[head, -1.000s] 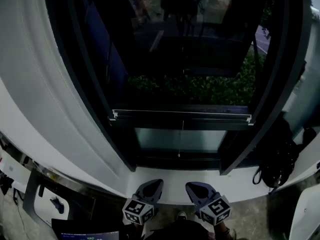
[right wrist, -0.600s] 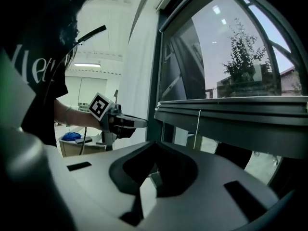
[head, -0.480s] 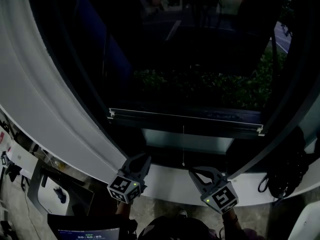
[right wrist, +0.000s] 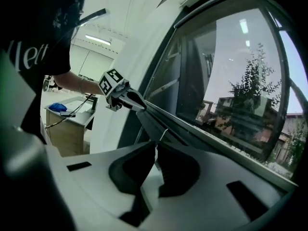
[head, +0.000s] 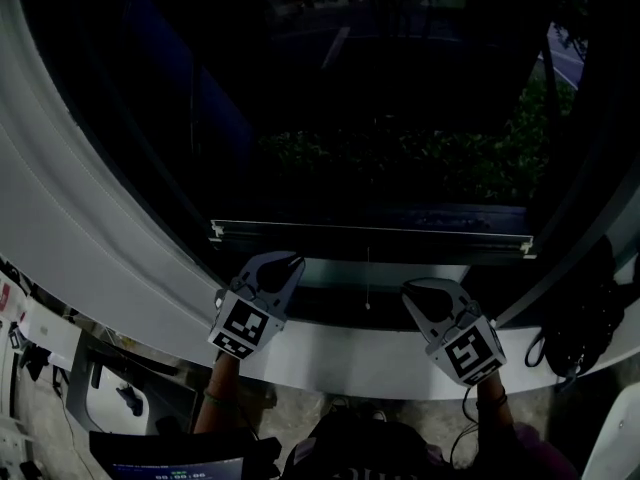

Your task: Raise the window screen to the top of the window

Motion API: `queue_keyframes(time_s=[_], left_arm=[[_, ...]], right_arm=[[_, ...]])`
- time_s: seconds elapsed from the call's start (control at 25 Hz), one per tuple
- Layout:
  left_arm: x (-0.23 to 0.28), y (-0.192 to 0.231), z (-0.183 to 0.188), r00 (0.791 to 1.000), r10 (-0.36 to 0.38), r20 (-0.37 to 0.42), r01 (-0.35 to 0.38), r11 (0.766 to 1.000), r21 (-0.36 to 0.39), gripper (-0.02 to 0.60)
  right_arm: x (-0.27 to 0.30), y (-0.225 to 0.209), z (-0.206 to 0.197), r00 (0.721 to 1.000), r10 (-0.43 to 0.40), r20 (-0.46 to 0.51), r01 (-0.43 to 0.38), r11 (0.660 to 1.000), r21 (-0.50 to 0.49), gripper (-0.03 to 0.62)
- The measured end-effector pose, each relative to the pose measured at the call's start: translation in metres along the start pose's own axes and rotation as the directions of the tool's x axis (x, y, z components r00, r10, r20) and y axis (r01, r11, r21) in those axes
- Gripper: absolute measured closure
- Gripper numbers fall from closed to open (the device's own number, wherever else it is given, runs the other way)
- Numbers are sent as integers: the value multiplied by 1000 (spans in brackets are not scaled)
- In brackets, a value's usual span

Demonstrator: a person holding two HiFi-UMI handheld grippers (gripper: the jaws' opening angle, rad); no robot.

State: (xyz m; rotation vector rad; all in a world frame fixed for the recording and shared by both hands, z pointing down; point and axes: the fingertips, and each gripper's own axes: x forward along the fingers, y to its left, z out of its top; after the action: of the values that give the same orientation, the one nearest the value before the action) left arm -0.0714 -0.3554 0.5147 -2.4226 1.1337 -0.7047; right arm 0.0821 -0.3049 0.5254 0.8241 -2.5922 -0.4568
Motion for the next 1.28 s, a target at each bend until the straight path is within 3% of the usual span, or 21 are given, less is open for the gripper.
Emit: queue_keyframes(time_s=[0.12, 0.2, 0.32, 0.56, 0.72, 1.04, 1.16, 1.28], left_arm=[[15, -4, 0, 996, -56, -66, 65, 986, 153, 578], [23, -3, 2, 993, -79, -89, 96, 972, 216, 574], [29, -1, 7, 987, -118, -110, 144, 948, 283, 551], [35, 2, -5, 951, -184, -248, 277, 864, 421, 546], [38, 1, -9, 940, -202, -273, 309, 845, 436, 548], [39, 1, -6, 938, -217, -269, 316, 853, 415, 548], [39, 1, -7, 926, -211, -313, 337, 834, 436, 548], [41, 1, -7, 905, -195, -378, 366, 810, 458, 549]], right_arm=[[-1, -9, 0, 1000, -20, -13, 20, 1000, 20, 583], [-1, -14, 2, 999, -17, -41, 18, 999, 30, 577], [1, -24, 6, 993, -18, -114, 13, 999, -47, 568], [20, -35, 6, 973, -1, -232, -47, 978, -201, 508], [37, -42, 0, 954, -28, -299, -63, 955, -290, 508], [54, -49, -5, 914, -81, -397, -79, 925, -372, 537], [56, -51, -6, 881, -86, -466, -80, 943, -324, 539], [58, -53, -7, 825, -77, -560, -85, 962, -259, 540]])
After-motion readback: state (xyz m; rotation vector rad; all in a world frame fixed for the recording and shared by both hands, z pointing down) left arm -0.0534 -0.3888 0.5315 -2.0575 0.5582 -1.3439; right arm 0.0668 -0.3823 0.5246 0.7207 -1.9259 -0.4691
